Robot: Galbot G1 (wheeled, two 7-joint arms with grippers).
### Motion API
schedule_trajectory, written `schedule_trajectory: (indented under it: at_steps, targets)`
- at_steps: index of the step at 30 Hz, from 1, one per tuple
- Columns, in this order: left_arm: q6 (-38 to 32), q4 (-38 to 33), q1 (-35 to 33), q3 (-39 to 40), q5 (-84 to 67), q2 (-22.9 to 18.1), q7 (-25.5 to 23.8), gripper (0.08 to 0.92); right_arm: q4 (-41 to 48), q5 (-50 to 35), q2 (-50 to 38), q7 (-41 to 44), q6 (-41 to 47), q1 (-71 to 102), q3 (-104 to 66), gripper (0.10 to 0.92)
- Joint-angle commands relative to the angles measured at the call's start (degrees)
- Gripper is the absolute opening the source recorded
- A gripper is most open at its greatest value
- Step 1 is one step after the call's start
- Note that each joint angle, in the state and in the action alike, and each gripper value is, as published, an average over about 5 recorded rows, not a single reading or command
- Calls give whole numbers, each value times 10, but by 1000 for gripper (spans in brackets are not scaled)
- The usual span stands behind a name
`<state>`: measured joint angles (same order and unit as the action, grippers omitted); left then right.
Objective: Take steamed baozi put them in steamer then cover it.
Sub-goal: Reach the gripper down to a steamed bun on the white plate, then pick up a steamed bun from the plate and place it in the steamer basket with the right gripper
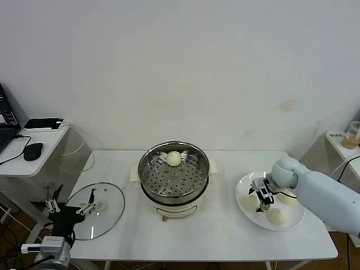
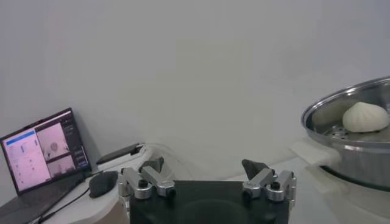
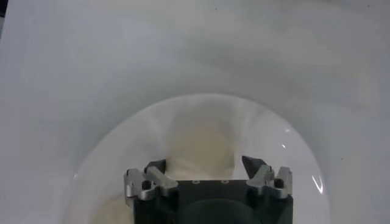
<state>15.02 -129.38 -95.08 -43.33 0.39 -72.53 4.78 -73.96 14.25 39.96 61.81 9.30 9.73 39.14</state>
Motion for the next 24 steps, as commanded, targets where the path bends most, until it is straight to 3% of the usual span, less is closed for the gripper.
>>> schedule_trajectory:
  at_steps: [1, 6, 16, 24]
  targets:
    - [0, -1, 0, 0, 0, -1, 0, 823, 5, 3, 2, 3, 2, 0, -3, 618]
    - [0, -3, -1, 0, 0, -1, 0, 823, -16, -19, -21, 17, 8, -26, 1, 570]
    - [0, -5, 1, 4, -1, 2, -1, 823, -117, -113, -91, 29, 38, -217, 96, 584]
    - [0, -5, 5, 9, -3, 8, -1, 823, -139, -224, -18, 8, 72, -414, 208, 591]
